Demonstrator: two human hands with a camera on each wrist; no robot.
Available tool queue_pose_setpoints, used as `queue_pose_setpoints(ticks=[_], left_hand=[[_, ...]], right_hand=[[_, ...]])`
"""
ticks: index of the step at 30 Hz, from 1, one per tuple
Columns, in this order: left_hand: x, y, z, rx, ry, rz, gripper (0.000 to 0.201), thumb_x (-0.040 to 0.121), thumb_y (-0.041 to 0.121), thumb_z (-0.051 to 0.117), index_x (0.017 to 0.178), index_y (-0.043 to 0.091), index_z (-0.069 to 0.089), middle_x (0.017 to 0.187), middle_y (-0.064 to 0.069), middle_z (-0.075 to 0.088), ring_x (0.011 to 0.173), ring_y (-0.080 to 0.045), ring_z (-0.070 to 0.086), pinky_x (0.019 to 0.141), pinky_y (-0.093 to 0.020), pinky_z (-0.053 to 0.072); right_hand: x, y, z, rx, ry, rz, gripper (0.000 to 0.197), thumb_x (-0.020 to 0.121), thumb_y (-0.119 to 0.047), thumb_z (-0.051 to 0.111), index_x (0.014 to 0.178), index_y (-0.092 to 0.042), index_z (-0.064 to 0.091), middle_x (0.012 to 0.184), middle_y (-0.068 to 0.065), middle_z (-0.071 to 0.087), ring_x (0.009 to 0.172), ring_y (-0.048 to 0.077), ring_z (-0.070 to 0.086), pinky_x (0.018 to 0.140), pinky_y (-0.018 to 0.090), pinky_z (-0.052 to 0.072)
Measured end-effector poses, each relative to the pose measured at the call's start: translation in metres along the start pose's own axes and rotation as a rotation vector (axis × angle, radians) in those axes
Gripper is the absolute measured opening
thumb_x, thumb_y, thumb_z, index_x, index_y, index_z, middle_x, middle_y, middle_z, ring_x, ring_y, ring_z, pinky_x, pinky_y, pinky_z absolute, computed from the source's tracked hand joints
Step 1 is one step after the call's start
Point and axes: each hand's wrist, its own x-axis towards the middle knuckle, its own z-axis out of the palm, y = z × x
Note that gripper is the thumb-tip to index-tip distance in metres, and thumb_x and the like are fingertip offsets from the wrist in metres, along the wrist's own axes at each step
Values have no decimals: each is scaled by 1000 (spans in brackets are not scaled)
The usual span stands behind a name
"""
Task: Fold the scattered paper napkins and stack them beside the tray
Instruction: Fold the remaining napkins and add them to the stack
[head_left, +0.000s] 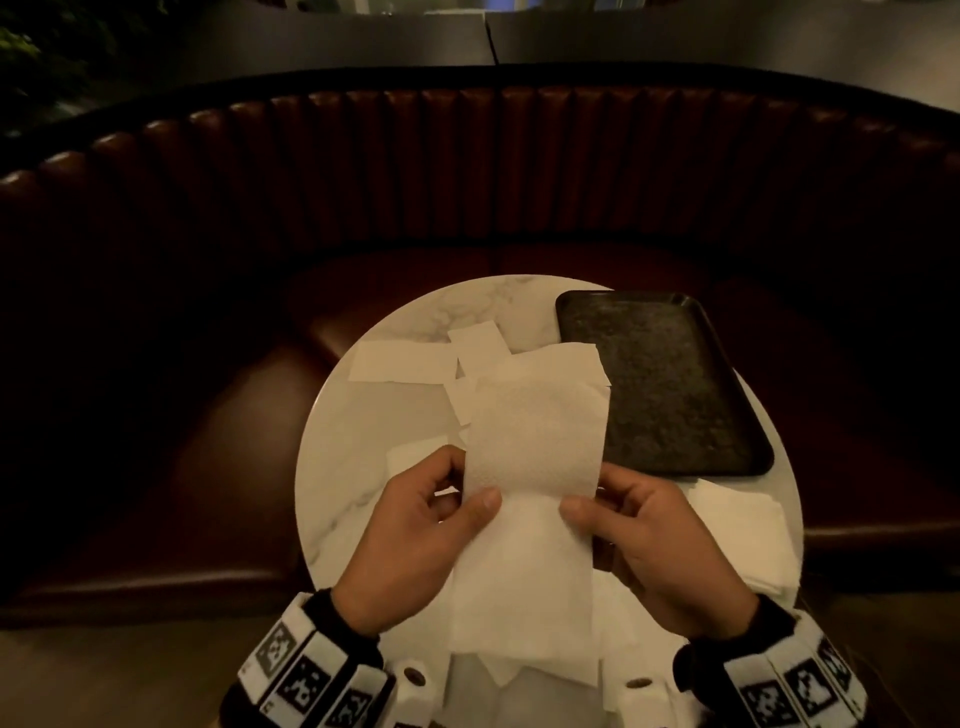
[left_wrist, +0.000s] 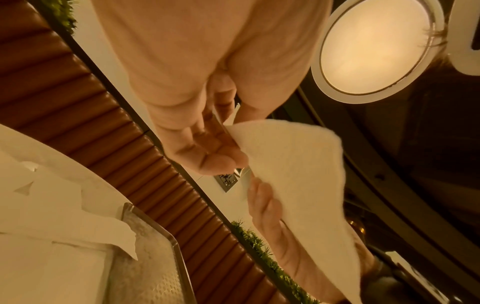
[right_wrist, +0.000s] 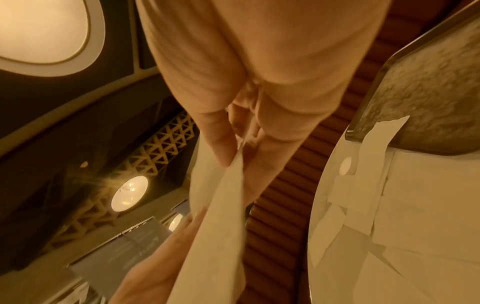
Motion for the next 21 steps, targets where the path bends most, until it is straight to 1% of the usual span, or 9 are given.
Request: queue_pose_setpoints(ticks=[4, 8, 10, 12, 14, 16, 17, 19, 21], left_hand=[[-1, 7, 1, 5, 29, 47, 14, 83, 10, 66, 94, 1, 62, 96, -21, 66, 80, -30, 71, 78, -47, 57], [1, 13, 2, 29, 39, 92, 12, 86, -4, 67, 88, 7, 65, 94, -21, 67, 83, -35, 70, 78, -46, 57], [2, 15, 2, 49, 39, 101, 19, 86, -16, 61, 85, 2, 65, 90, -20, 67, 82, -27, 67, 77, -41, 56], [4, 18, 2, 30, 44, 91, 18, 85, -21, 56, 80, -4, 62, 87, -19, 68, 81, -24, 67, 77, -37, 56], [6, 19, 2, -16, 51, 66, 17, 84, -21, 56, 79, -6, 60, 87, -20, 69, 80, -24, 67, 74, -35, 57], [7, 21, 5, -59, 67, 16, 16, 86, -18, 56, 80, -4, 61, 90, -22, 68, 79, -28, 65, 68, -34, 56], [7, 22, 6, -79, 71, -17, 14, 87, -15, 55, 83, -4, 62, 91, -24, 66, 78, -30, 63, 68, -36, 55], [8, 24, 10, -126, 72, -76, 11, 90, -10, 53, 89, -4, 62, 87, -27, 61, 72, -28, 59, 63, -31, 54], [8, 26, 14, -203, 73, -129, 14, 94, -6, 47, 92, -4, 61, 81, -22, 57, 65, -20, 57, 55, -22, 52]], right_hand=[[1, -7, -8, -2, -30, -11, 27, 86, 6, 56, 107, -5, 69, 103, 15, 74, 95, 30, 71, 74, 34, 59], [1, -12, -11, -30, 3, -85, 24, 78, -2, 62, 90, -14, 78, 98, 13, 75, 91, 29, 72, 76, 33, 59], [1, -13, -14, -68, 45, -116, 28, 83, 2, 61, 83, -18, 80, 93, 13, 76, 86, 30, 71, 75, 35, 57], [1, -14, -16, -148, 66, -116, 37, 90, 7, 54, 81, -18, 79, 88, 24, 71, 76, 33, 59, 72, 40, 46], [-1, -16, -17, -170, 77, -108, 39, 93, 7, 49, 81, -16, 79, 73, 25, 67, 61, 24, 51, 62, 31, 41], [-4, -20, -16, -171, 79, -108, 40, 94, 9, 45, 80, -10, 77, 55, 4, 63, 43, 7, 45, 43, 17, 36], [-5, -24, -15, -156, 77, -110, 38, 94, 11, 43, 81, -5, 75, 53, -2, 63, 39, 2, 45, 39, 13, 34], [-7, -26, -14, -102, 68, -119, 31, 92, 13, 42, 88, 5, 71, 51, -5, 64, 38, 1, 53, 39, 7, 37], [-7, -28, -13, -90, 59, -140, 28, 92, 15, 41, 92, 7, 69, 50, -5, 64, 40, 0, 55, 40, 6, 38]])
